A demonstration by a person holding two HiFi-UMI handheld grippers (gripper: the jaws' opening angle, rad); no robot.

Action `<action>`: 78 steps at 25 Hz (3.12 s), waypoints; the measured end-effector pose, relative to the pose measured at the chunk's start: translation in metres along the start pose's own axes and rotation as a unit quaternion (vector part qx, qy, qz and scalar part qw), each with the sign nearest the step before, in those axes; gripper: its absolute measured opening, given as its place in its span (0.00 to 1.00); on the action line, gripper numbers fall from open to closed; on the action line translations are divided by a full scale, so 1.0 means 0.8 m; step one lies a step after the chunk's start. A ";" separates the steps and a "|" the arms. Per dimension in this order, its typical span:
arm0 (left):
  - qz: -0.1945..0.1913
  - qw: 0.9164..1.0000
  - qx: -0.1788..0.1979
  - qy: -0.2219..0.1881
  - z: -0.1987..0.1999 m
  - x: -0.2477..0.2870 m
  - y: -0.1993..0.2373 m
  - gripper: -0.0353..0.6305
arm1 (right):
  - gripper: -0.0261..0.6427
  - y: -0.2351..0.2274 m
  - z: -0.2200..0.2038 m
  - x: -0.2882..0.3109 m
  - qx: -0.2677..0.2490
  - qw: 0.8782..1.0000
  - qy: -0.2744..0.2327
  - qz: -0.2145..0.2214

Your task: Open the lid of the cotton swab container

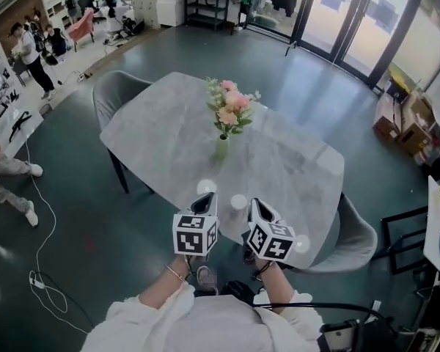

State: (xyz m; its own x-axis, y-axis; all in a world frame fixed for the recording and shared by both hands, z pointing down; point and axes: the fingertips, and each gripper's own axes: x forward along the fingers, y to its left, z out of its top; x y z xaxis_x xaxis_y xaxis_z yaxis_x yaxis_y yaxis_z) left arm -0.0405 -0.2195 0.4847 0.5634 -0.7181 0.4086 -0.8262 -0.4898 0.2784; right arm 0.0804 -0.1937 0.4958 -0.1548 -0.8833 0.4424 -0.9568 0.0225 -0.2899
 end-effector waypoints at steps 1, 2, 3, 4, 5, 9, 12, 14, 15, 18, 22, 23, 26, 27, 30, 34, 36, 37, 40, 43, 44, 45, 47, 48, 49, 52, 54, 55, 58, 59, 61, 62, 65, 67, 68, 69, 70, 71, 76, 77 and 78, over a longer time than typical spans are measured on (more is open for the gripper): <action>-0.003 1.000 -0.004 0.003 -0.003 0.004 0.001 0.06 | 0.13 -0.003 -0.003 0.001 0.000 1.000 0.004 -0.004; -0.005 1.000 -0.007 0.006 -0.006 0.007 0.002 0.06 | 0.13 -0.007 -0.006 0.001 0.000 1.000 0.009 -0.009; -0.008 1.000 -0.009 0.009 -0.009 0.010 0.002 0.06 | 0.13 -0.011 -0.009 0.001 0.001 1.000 0.013 -0.014; -0.010 1.000 -0.012 0.013 -0.012 0.014 0.002 0.06 | 0.13 -0.016 -0.012 0.001 0.002 1.000 0.016 -0.018; -0.011 1.000 -0.014 0.016 -0.015 0.017 0.002 0.06 | 0.13 -0.019 -0.014 0.002 0.003 1.000 0.019 -0.022; -0.016 0.999 -0.018 0.026 -0.023 0.027 0.000 0.06 | 0.13 -0.028 -0.016 0.007 0.004 0.999 0.027 -0.028; -0.018 0.999 -0.016 0.030 -0.021 0.033 0.000 0.06 | 0.13 -0.026 -0.011 0.014 0.003 0.999 0.027 -0.026; -0.018 0.999 -0.014 0.031 -0.019 0.035 0.001 0.06 | 0.13 -0.024 -0.008 0.016 -0.001 0.999 0.027 -0.025; -0.018 0.999 -0.014 0.031 -0.018 0.036 0.001 0.06 | 0.13 -0.023 -0.007 0.016 -0.003 0.999 0.026 -0.025; -0.018 0.999 -0.015 0.034 -0.019 0.043 0.001 0.06 | 0.13 -0.029 -0.008 0.018 -0.002 0.999 0.029 -0.026; -0.018 0.999 -0.014 0.049 -0.032 0.047 -0.001 0.06 | 0.13 -0.040 -0.020 0.018 0.007 0.999 0.039 -0.031; -0.018 0.998 -0.014 0.052 -0.035 0.048 -0.001 0.06 | 0.13 -0.041 -0.021 0.018 0.007 0.999 0.041 -0.031; -0.016 0.998 -0.017 0.063 -0.046 0.055 0.001 0.06 | 0.13 -0.044 -0.026 0.025 0.007 0.999 0.045 -0.030; -0.016 0.997 -0.018 0.067 -0.050 0.058 0.001 0.06 | 0.13 -0.045 -0.030 0.028 0.009 0.998 0.048 -0.029; -0.014 0.996 -0.023 0.084 -0.069 0.065 0.002 0.06 | 0.13 -0.050 -0.048 0.035 0.019 0.997 0.063 -0.027; -0.010 0.993 -0.030 0.112 -0.100 0.068 0.001 0.06 | 0.13 -0.055 -0.084 0.034 0.036 0.995 0.092 -0.026; -0.009 0.992 -0.033 0.123 -0.114 0.070 0.001 0.06 | 0.13 -0.059 -0.101 0.035 0.044 0.993 0.104 -0.026; -0.008 0.991 -0.034 0.128 -0.120 0.072 0.002 0.06 | 0.13 -0.062 -0.109 0.036 0.047 0.992 0.110 -0.026; -0.003 0.989 -0.038 0.145 -0.143 0.079 0.005 0.06 | 0.13 -0.067 -0.129 0.045 0.054 0.991 0.124 -0.024; 0.002 0.986 -0.043 0.159 -0.162 0.086 0.010 0.06 | 0.13 -0.068 -0.144 0.054 0.056 0.989 0.133 -0.017; 0.004 0.986 -0.045 0.163 -0.168 0.088 0.011 0.06 | 0.13 -0.068 -0.149 0.056 0.057 0.989 0.137 -0.015; 0.005 0.985 -0.048 0.166 -0.172 0.089 0.012 0.06 | 0.13 -0.069 -0.153 0.058 0.057 0.988 0.141 -0.014; 0.007 0.984 -0.051 0.172 -0.179 0.092 0.014 0.06 | 0.13 -0.070 -0.160 0.062 0.059 0.987 0.147 -0.010; 0.008 0.983 -0.052 0.174 -0.181 0.094 0.014 0.06 | 0.13 -0.071 -0.163 0.064 0.060 0.987 0.150 -0.008; 0.009 0.983 -0.053 0.175 -0.183 0.095 0.015 0.06 | 0.13 -0.071 -0.164 0.067 0.060 0.987 0.152 -0.004; 0.013 0.982 -0.059 0.176 -0.186 0.099 0.018 0.06 | 0.13 -0.068 -0.165 0.073 0.041 0.986 0.160 0.015; 0.016 0.982 -0.061 0.178 -0.188 0.101 0.020 0.06 | 0.13 -0.065 -0.167 0.076 0.022 0.985 0.169 0.031; 0.018 0.982 -0.062 0.179 -0.189 0.102 0.022 0.06 | 0.13 -0.064 -0.169 0.077 0.017 0.984 0.173 0.039; 0.024 0.981 -0.065 0.182 -0.193 0.104 0.026 0.06 | 0.13 -0.065 -0.173 0.078 0.012 0.982 0.182 0.052; 0.026 0.981 -0.067 0.183 -0.194 0.105 0.026 0.06 | 0.13 -0.066 -0.173 0.078 0.010 0.981 0.183 0.055; 0.029 0.980 -0.069 0.183 -0.195 0.107 0.027 0.06 | 0.13 -0.066 -0.174 0.079 0.004 0.981 0.186 0.060; 0.031 0.980 -0.070 0.183 -0.195 0.108 0.027 0.06 | 0.14 -0.066 -0.175 0.080 0.000 0.980 0.187 0.063; 0.037 0.980 -0.072 0.183 -0.196 0.111 0.029 0.06 | 0.27 -0.065 -0.177 0.084 -0.012 0.978 0.194 0.075; 0.042 0.979 -0.074 0.183 -0.197 0.111 0.030 0.06 | 0.28 -0.064 -0.177 0.085 -0.019 0.977 0.197 0.081; 0.045 0.979 -0.076 0.183 -0.197 0.111 0.031 0.06 | 0.29 -0.064 -0.178 0.086 -0.022 0.976 0.199 0.085; 0.048 0.979 -0.077 0.183 -0.197 0.110 0.032 0.06 | 0.30 -0.063 -0.178 0.087 -0.024 0.975 0.200 0.090; 0.051 0.979 -0.079 0.182 -0.198 0.110 0.032 0.06 | 0.30 -0.063 -0.178 0.088 -0.026 0.974 0.202 0.096; 0.054 0.979 -0.080 0.182 -0.198 0.110 0.033 0.06 | 0.31 -0.062 -0.178 0.089 -0.028 0.973 0.205 0.103; 0.069 0.977 -0.090 0.181 -0.198 0.112 0.040 0.06 | 0.41 -0.055 -0.182 0.100 -0.055 0.965 0.217 0.138; 0.072 0.977 -0.091 0.181 -0.199 0.112 0.042 0.06 | 0.42 -0.054 -0.182 0.102 -0.063 0.963 0.219 0.145; 0.074 0.976 -0.093 0.180 -0.199 0.113 0.043 0.06 | 0.43 -0.054 -0.183 0.103 -0.071 0.961 0.222 0.153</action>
State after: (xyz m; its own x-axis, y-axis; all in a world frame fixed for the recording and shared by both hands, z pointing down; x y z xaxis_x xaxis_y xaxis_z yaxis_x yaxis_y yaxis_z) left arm -0.0179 -0.2223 0.6697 0.4284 -0.5373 0.7265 -0.9034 -0.2714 0.3320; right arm 0.0728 -0.1992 0.6688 -0.4929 -0.5402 0.6821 -0.8692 0.3402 -0.3587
